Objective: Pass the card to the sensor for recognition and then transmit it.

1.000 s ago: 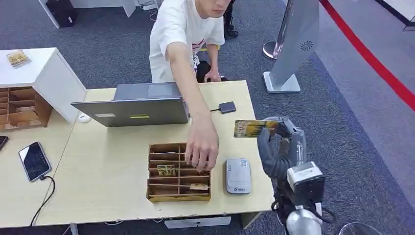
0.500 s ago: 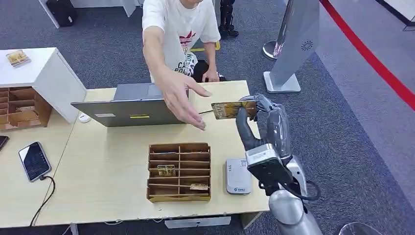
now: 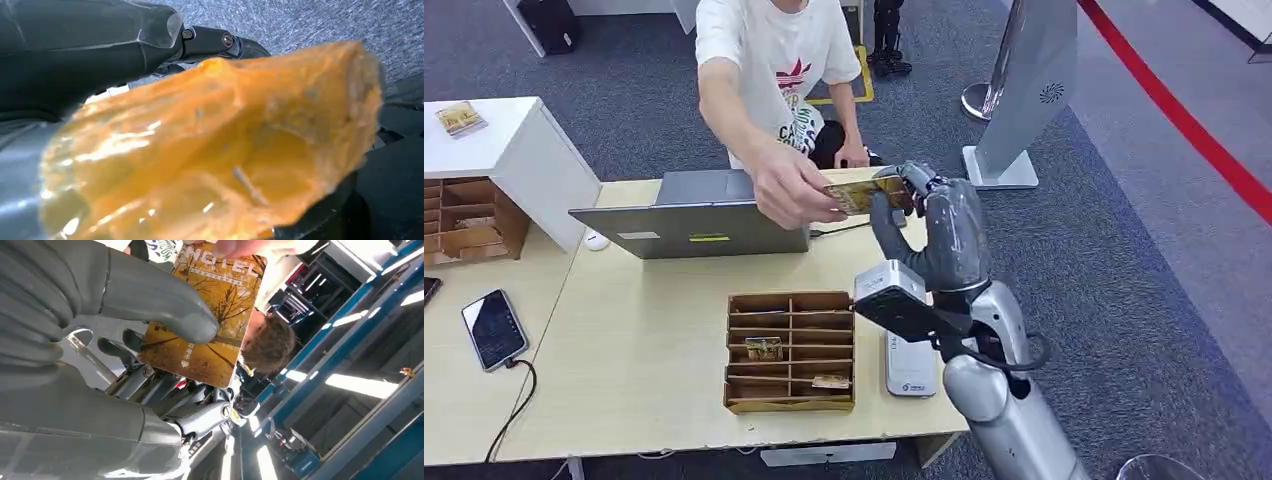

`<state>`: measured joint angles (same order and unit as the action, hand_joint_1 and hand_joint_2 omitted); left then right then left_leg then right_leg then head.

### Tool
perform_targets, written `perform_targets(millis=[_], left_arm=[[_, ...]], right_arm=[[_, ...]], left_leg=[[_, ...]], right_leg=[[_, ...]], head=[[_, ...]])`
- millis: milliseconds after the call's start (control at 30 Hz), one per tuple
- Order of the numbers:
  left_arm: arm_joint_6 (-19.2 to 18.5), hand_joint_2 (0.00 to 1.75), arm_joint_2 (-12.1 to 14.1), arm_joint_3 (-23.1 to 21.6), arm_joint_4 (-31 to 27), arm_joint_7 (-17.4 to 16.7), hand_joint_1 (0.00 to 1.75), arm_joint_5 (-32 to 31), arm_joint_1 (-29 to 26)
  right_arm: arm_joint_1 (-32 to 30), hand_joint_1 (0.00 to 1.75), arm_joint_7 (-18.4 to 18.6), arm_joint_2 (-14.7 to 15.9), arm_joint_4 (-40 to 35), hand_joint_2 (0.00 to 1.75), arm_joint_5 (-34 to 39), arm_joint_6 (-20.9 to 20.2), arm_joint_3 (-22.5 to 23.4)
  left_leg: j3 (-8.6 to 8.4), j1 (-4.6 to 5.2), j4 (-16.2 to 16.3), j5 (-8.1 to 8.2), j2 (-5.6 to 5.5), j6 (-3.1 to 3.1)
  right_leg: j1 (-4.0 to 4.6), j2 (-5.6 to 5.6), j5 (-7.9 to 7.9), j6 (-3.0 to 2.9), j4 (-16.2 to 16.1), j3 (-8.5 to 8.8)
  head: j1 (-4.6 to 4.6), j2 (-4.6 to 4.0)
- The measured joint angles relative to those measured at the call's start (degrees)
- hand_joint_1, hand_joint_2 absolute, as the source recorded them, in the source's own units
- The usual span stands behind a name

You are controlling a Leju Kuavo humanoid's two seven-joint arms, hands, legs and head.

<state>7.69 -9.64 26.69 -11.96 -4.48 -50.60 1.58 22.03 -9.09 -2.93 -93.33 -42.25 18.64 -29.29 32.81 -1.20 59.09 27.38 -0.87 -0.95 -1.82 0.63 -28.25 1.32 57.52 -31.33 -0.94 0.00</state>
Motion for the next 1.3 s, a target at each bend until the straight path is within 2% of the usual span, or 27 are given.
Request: perform_targets(millis=[67,100,133,167,200,400,633,933,1267,1300], left_arm=[[-0.04,0.00,0.00,0.00,0.00,0.00,0.00,0.00,0.00],[-0.07,0.00,0.02,0.00,-0.02,0.00,0.00,-0.02,0.01],[-0.07,0.00,0.02,0.00,-0.02,0.00,0.00,-0.07,0.03],[-0.07,0.00,0.02,0.00,0.00,0.00,0.00,-0.09,0.04],[-0.07,0.00,0.02,0.02,0.00,0.00,0.00,-0.09,0.04],[-0.07,0.00,0.04,0.02,-0.02,0.00,0.00,-0.09,0.08],[0.02,0.00,0.09,0.04,-0.02,0.00,0.00,-0.13,0.15],[0.50,0.00,0.15,0.24,0.00,0.02,0.00,0.22,0.16],[0.72,0.00,0.17,0.98,0.00,0.37,0.00,1.01,0.07],[0.72,0.00,0.17,1.16,0.00,0.37,0.00,1.05,0.07]], right_arm=[[0.03,1.75,-0.07,-0.22,0.24,1.75,-0.42,-0.26,-0.74],[0.03,1.57,-0.07,-0.35,0.35,1.75,-0.57,-0.69,-1.18],[0.06,0.61,-0.07,-0.42,0.39,1.75,-0.79,-1.07,-1.66],[0.06,0.61,-0.07,-0.44,0.41,1.75,-0.85,-1.38,-2.25],[0.07,0.00,-0.07,-0.44,0.41,1.75,-0.90,-2.19,-2.86],[0.07,0.00,0.35,-0.44,1.00,1.75,0.94,-7.46,-6.95],[0.16,0.00,0.07,-0.22,1.42,1.75,2.49,-9.77,-11.23],[-0.27,0.00,-1.05,0.61,0.68,1.75,5.66,-10.07,-13.38],[-4.53,0.00,-3.76,3.06,-2.97,1.75,6.34,-8.87,-13.81],[-4.75,0.35,-3.85,3.26,-3.19,1.75,6.34,-8.85,-13.86]], left_leg=[[0.00,0.00,0.00,0.00,0.00,0.00],[0.00,0.00,0.00,0.00,0.00,0.00],[0.01,0.00,0.00,0.00,0.01,0.00],[0.01,0.00,0.00,0.00,0.01,0.00],[0.01,0.00,0.00,0.00,0.01,0.00],[0.01,0.00,0.00,0.00,0.01,0.00],[0.01,0.00,0.00,0.00,0.01,0.00],[0.00,0.00,0.00,0.00,0.01,0.00],[0.01,0.00,0.00,0.01,0.01,0.00],[0.01,0.00,0.00,0.00,0.02,0.00]], right_leg=[[0.00,0.00,0.00,0.00,0.00,-0.01],[0.00,0.00,0.00,0.00,0.00,-0.01],[0.00,0.00,0.00,0.00,0.00,-0.01],[0.00,0.00,0.00,0.00,0.00,-0.02],[0.00,0.00,0.00,0.00,0.00,-0.02],[0.00,0.00,0.00,0.00,0.00,-0.01],[0.00,0.00,0.00,0.00,0.00,-0.02],[0.00,0.00,0.00,0.00,0.00,-0.03],[0.00,0.00,0.00,0.00,0.00,-0.04],[0.00,0.01,0.00,0.00,0.00,-0.04]], head=[[0.00,0.00],[0.00,0.00],[0.00,0.00],[0.00,0.00],[0.00,0.00],[0.00,0.00],[0.00,0.00],[0.00,0.00],[0.00,0.00],[0.00,0.00]])
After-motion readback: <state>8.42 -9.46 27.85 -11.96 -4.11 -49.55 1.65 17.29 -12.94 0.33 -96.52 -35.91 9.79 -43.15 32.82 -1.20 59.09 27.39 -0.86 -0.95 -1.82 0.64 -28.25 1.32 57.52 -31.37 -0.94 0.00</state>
